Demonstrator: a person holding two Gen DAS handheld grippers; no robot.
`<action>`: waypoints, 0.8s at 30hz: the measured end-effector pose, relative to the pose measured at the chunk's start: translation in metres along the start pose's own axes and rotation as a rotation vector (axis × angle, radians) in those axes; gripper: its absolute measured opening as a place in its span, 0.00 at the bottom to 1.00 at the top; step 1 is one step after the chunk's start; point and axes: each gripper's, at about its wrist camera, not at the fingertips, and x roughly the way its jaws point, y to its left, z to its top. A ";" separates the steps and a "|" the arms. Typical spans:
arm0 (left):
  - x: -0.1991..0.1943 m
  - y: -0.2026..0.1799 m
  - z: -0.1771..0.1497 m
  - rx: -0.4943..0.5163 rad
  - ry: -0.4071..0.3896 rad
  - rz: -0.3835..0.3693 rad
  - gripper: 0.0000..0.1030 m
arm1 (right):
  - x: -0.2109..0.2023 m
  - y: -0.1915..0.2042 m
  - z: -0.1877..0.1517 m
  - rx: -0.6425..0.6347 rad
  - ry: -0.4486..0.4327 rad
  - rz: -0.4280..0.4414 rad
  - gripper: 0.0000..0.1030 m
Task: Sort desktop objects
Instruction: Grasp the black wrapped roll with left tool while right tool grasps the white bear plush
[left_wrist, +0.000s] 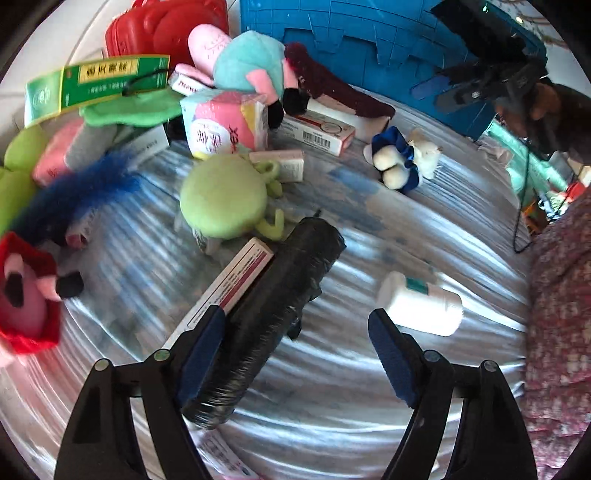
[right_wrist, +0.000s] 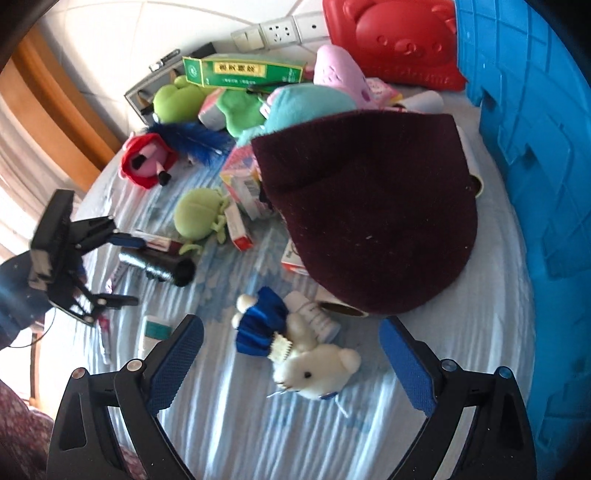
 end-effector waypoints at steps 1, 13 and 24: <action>-0.001 -0.001 -0.002 -0.003 0.004 -0.007 0.77 | 0.004 -0.002 0.000 -0.001 0.010 0.007 0.93; -0.007 -0.006 -0.003 -0.022 0.003 -0.032 0.77 | 0.029 -0.002 0.007 -0.059 0.095 0.020 0.90; 0.004 -0.013 -0.003 0.026 0.064 -0.080 0.71 | 0.027 0.002 -0.003 -0.136 0.121 0.032 0.85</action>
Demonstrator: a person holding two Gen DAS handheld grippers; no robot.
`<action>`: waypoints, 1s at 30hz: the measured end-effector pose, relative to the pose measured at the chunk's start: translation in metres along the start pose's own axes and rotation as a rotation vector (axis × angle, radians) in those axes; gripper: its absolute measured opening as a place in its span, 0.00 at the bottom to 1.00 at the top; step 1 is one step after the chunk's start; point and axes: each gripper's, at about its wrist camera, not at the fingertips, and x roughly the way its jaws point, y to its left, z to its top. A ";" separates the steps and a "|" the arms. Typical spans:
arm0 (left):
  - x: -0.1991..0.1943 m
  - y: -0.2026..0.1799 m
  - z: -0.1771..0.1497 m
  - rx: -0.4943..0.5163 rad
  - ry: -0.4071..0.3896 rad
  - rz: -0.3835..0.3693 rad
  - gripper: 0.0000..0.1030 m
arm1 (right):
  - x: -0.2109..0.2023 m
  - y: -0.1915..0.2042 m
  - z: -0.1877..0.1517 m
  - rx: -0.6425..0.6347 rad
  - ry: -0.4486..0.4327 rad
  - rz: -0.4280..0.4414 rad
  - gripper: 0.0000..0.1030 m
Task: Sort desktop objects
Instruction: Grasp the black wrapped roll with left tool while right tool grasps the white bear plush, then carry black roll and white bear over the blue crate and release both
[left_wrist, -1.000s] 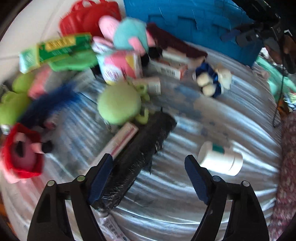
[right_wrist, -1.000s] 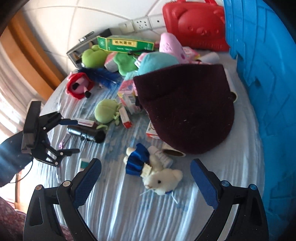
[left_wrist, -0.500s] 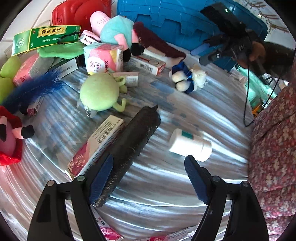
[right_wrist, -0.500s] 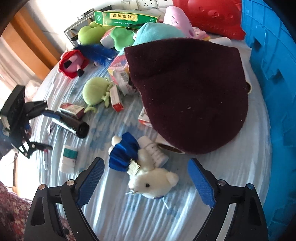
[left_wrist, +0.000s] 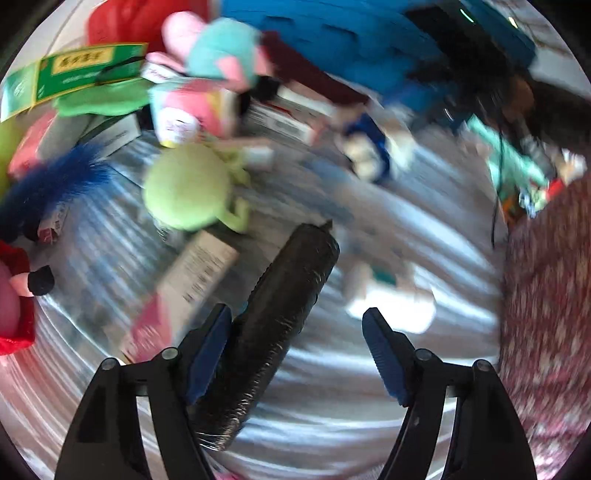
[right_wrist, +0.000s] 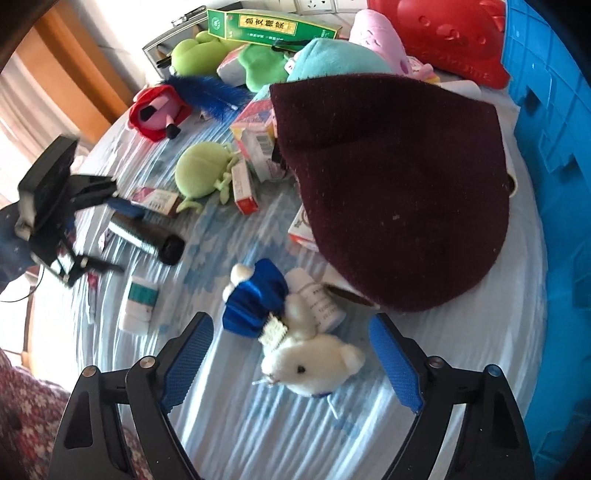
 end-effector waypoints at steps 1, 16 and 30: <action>0.001 -0.002 -0.003 -0.002 0.014 0.001 0.71 | 0.001 0.000 -0.001 -0.003 0.003 0.012 0.85; 0.009 0.001 -0.017 -0.112 0.012 0.093 0.41 | 0.059 0.026 -0.001 -0.210 0.188 -0.161 0.43; -0.037 -0.052 -0.017 -0.197 -0.123 0.225 0.35 | -0.031 0.021 -0.013 0.120 -0.073 0.051 0.34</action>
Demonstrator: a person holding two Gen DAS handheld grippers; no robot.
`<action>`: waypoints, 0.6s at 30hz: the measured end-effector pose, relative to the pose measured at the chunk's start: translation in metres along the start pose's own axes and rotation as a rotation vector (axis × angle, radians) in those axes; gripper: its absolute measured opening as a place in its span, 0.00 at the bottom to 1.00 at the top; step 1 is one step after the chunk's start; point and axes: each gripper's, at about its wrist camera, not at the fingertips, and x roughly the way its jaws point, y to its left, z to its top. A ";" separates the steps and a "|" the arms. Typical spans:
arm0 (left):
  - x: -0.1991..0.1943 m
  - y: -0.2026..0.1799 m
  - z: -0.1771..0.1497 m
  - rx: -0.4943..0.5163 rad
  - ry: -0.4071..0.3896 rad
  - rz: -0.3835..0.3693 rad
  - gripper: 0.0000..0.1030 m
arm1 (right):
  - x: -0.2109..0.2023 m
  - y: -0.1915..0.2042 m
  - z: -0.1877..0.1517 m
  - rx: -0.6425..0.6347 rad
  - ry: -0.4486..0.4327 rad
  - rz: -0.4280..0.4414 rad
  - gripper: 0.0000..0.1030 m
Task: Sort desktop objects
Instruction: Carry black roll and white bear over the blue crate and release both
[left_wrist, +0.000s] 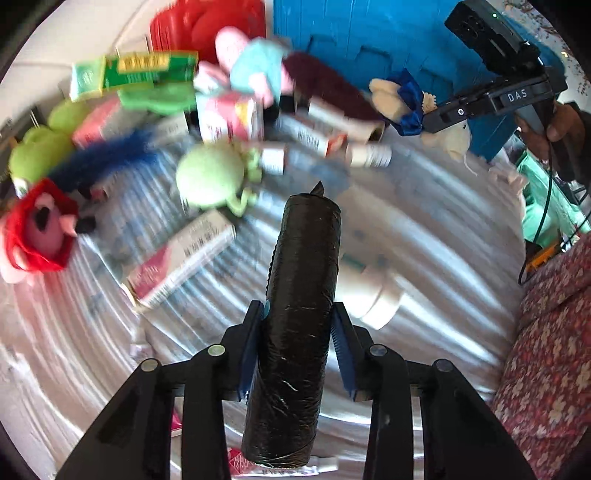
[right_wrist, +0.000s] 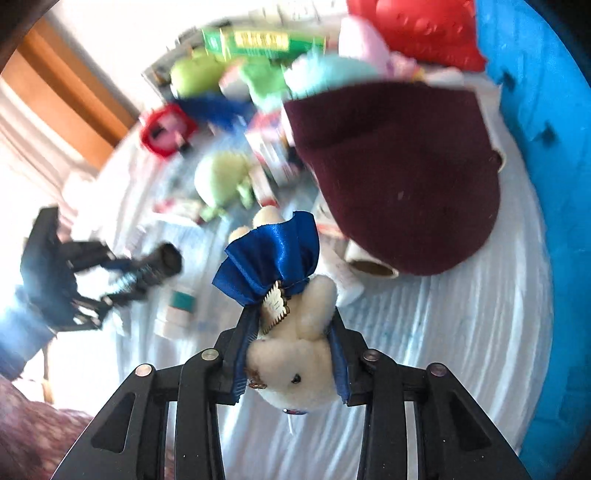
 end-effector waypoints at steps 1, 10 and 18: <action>-0.007 -0.004 0.004 0.005 -0.019 0.012 0.35 | -0.010 0.004 -0.002 0.007 -0.033 0.010 0.34; -0.074 -0.060 0.106 0.136 -0.295 0.097 0.35 | -0.160 0.035 -0.010 0.028 -0.441 0.003 0.34; -0.116 -0.190 0.253 0.213 -0.576 0.063 0.35 | -0.323 0.004 -0.055 0.084 -0.777 -0.179 0.35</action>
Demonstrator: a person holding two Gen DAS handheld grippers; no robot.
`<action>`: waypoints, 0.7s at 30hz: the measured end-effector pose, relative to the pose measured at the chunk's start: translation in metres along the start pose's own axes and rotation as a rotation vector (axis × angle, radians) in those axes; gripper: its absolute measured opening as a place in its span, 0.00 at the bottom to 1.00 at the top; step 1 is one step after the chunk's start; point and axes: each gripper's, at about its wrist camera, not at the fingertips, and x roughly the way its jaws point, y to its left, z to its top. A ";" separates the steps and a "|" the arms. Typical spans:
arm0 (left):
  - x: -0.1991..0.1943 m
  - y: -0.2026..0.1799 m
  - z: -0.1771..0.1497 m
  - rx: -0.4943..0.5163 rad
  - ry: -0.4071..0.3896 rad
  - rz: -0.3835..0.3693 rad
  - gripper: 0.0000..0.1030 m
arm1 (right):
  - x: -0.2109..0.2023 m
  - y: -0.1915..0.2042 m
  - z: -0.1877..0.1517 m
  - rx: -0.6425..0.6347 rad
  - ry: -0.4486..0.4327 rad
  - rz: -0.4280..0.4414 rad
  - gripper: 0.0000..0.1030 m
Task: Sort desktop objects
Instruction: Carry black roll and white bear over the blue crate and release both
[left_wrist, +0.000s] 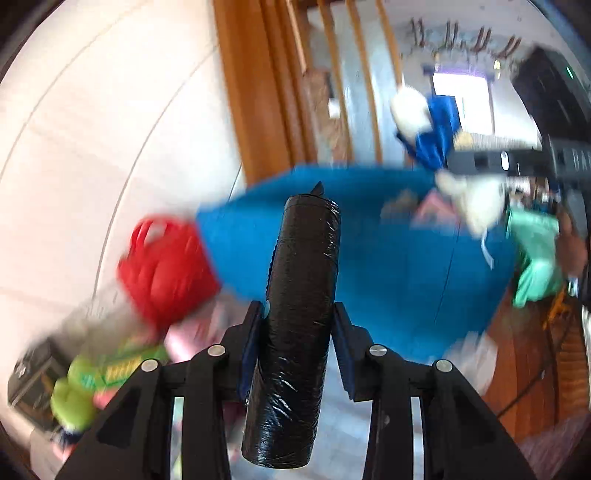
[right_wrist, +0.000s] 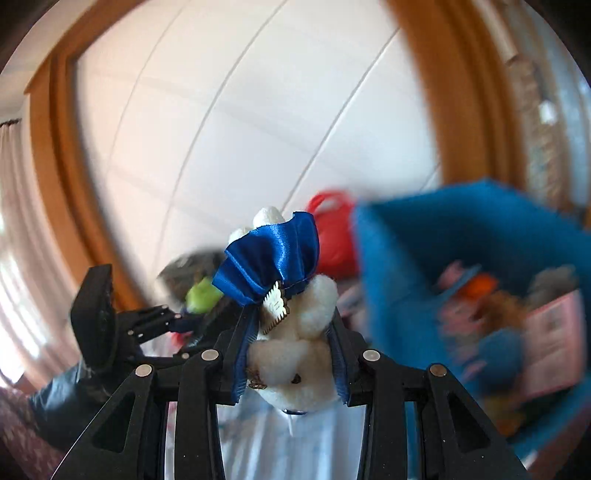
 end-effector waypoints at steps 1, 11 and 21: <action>0.007 -0.012 0.019 -0.006 -0.028 -0.002 0.35 | -0.013 -0.012 0.008 0.002 -0.025 -0.035 0.35; 0.112 -0.105 0.156 -0.071 -0.062 0.137 0.35 | -0.066 -0.150 0.066 0.074 -0.123 -0.227 0.35; 0.162 -0.131 0.192 -0.126 0.014 0.299 0.36 | -0.055 -0.225 0.075 0.159 -0.079 -0.200 0.38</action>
